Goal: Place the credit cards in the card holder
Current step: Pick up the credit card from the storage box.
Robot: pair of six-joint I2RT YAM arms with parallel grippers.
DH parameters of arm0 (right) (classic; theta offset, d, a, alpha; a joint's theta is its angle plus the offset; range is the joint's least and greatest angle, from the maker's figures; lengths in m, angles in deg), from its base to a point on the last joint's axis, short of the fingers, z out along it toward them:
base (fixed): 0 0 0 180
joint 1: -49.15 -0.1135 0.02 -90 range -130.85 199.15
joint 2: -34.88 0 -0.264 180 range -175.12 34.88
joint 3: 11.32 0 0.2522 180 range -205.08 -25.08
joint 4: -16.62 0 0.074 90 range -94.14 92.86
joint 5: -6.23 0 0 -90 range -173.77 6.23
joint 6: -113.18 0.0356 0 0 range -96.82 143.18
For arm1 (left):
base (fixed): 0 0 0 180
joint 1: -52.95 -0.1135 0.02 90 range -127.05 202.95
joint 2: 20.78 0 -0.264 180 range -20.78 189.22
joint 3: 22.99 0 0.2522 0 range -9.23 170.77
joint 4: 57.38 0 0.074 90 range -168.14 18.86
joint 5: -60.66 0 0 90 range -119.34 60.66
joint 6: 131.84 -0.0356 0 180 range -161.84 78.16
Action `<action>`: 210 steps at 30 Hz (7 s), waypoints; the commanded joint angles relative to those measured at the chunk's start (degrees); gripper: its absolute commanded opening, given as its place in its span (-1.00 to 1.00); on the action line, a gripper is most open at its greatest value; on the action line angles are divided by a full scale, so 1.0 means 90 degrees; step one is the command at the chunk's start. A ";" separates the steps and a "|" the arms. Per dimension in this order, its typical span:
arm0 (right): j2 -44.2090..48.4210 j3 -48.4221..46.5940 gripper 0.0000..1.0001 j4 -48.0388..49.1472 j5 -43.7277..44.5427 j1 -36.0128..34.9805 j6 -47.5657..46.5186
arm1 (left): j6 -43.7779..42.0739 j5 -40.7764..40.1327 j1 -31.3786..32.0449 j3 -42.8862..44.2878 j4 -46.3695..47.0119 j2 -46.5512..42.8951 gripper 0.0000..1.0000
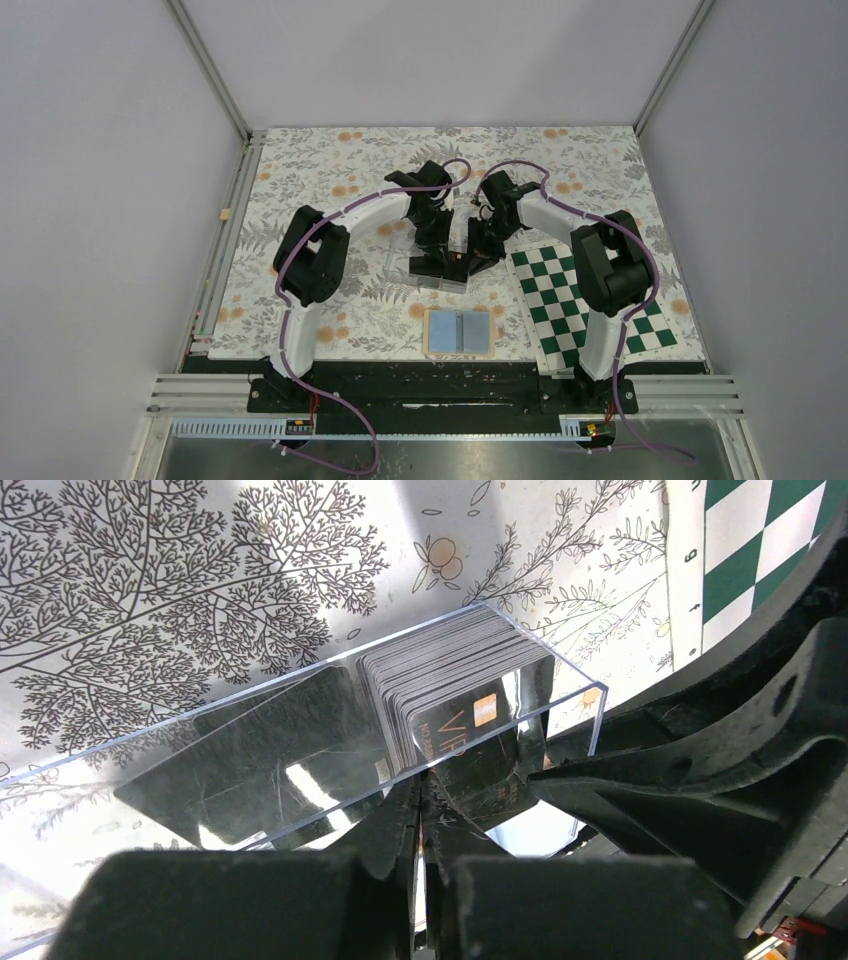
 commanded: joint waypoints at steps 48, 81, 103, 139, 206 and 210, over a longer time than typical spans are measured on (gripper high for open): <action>0.0779 0.0139 -0.28 0.0306 -0.0548 0.0128 0.0190 | -0.0016 -0.0028 0.0100 0.0203 -0.0059 -0.0162 -0.72; 0.0682 0.0175 -0.28 0.0305 -0.0610 0.0125 0.0173 | -0.0270 -0.0392 0.0205 0.0593 -0.0368 0.0201 -0.82; 0.0670 0.0199 -0.28 0.0306 -0.0627 0.0120 0.0161 | 0.0037 -0.1061 0.0268 0.0629 -0.0346 -0.0395 -0.49; 0.0584 0.0190 -0.29 0.0304 -0.0632 0.0126 0.0121 | -0.0044 -0.0793 0.0444 0.0537 -0.0272 0.0157 -0.63; 0.0776 0.0897 -0.60 0.0596 -0.0010 0.0258 0.0082 | -0.0012 -0.1087 0.0525 0.0509 -0.0302 -0.0028 -0.53; 0.0752 0.0878 -0.60 0.0592 -0.0036 0.0252 0.0083 | 0.0002 -0.0904 0.0536 0.0502 -0.0290 0.0123 -0.67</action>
